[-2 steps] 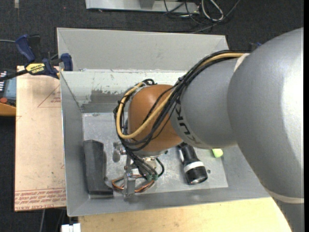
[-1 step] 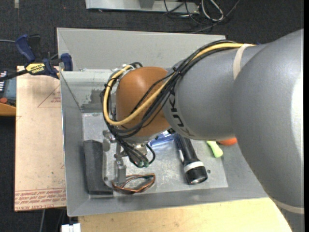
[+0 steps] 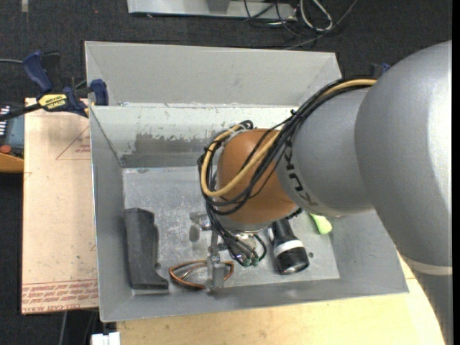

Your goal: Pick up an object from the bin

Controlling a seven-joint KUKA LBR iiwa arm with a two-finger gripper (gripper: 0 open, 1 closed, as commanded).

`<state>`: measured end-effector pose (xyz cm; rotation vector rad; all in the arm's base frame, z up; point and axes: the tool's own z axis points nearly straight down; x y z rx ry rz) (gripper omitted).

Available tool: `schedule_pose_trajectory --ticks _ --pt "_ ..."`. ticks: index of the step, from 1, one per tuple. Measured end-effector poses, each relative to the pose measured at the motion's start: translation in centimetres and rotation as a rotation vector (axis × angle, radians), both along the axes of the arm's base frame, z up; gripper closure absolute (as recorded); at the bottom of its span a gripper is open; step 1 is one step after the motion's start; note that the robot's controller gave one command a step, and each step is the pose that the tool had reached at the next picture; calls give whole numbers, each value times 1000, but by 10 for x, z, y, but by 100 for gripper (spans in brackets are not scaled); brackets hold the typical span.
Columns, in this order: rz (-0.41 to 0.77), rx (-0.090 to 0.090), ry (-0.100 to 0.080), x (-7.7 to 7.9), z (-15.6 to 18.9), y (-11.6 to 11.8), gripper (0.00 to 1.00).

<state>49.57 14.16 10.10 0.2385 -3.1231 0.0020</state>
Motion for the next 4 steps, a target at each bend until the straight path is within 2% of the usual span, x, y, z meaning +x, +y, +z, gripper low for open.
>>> schedule_pose_trajectory --ticks 1,2,3,4 --pt "-271 15 -17 34 27 59 0" --pt "-19 2 -7 -3 -32 -39 0" --pt "-165 17 -17 9 63 28 0" --pt "-60 7 -11 -11 -13 -45 0"
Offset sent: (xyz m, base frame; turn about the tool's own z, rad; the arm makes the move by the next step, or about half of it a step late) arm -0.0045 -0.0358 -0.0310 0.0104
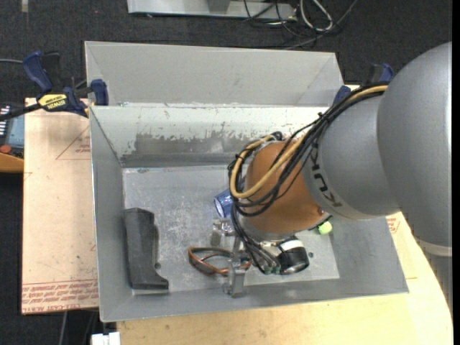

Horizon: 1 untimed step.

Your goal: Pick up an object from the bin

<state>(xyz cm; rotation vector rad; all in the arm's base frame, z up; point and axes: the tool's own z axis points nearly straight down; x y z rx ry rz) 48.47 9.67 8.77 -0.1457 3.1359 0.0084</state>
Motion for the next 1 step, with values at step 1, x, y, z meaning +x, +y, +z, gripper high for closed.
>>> schedule_pose_trajectory --ticks 1 --pt "30 16 -20 29 24 18 100"
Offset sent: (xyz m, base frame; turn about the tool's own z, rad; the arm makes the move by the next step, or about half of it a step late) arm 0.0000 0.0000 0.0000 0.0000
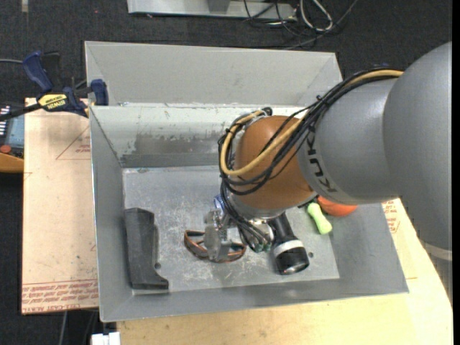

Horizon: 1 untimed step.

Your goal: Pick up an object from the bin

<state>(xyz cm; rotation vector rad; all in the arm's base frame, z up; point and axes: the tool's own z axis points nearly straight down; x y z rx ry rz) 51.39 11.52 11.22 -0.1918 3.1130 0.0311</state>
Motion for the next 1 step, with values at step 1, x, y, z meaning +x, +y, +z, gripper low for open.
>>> schedule_pose_trajectory --ticks 1 --pt "-1 0 0 0 0 0 100"
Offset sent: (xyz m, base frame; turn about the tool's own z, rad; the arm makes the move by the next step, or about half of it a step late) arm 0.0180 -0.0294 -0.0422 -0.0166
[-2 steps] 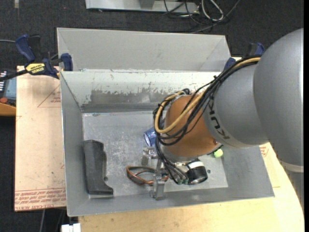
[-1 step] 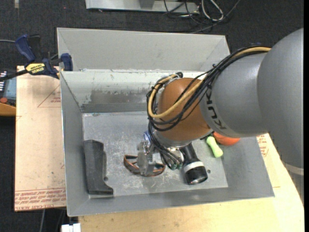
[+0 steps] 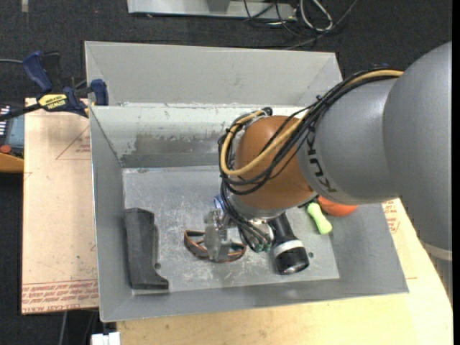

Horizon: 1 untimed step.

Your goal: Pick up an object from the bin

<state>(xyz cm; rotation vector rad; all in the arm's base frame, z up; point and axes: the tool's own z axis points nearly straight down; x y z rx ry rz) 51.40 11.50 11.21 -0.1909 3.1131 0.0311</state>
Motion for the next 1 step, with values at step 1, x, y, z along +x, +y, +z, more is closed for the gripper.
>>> schedule_pose_trajectory --ticks 1 --pt "14 3 -5 20 -40 -28 100"
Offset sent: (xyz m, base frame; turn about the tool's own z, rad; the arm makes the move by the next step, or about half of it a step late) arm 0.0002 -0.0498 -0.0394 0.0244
